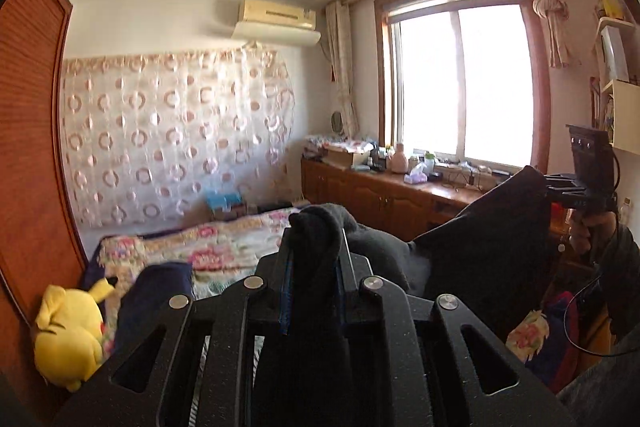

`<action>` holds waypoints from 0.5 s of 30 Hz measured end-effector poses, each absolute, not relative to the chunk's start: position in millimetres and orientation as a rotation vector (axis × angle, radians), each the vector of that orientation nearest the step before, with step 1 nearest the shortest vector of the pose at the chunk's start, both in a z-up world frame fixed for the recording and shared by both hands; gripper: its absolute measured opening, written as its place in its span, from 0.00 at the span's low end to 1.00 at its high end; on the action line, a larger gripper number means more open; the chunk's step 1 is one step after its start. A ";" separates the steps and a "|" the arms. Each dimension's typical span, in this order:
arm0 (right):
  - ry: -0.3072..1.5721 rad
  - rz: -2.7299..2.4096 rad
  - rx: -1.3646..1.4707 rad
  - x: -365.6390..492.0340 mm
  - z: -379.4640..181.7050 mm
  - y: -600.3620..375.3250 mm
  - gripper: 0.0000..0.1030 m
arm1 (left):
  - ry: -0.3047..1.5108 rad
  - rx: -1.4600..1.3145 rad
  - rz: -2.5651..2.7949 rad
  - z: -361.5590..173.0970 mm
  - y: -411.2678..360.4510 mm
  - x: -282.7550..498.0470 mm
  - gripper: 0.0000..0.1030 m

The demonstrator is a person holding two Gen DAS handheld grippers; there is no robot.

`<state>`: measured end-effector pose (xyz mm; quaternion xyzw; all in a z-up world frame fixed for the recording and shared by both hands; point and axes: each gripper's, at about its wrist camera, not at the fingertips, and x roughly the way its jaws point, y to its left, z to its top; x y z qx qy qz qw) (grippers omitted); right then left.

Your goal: Fold small clothes

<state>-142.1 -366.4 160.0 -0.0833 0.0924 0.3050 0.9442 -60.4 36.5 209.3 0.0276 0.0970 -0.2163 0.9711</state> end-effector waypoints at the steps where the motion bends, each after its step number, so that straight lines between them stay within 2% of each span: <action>1: 0.168 0.607 -0.186 -148.9 167.2 -366.5 0.13 | 0.179 0.056 -0.433 218.7 38.1 -61.6 0.17; 9: 0.043 0.541 -0.228 -180.8 218.8 -367.5 0.13 | 0.070 0.068 -0.390 260.4 51.8 -75.0 0.17; 15: 0.023 0.525 -0.252 -161.8 221.8 -353.7 0.13 | 0.036 0.057 -0.359 266.0 62.4 -70.8 0.17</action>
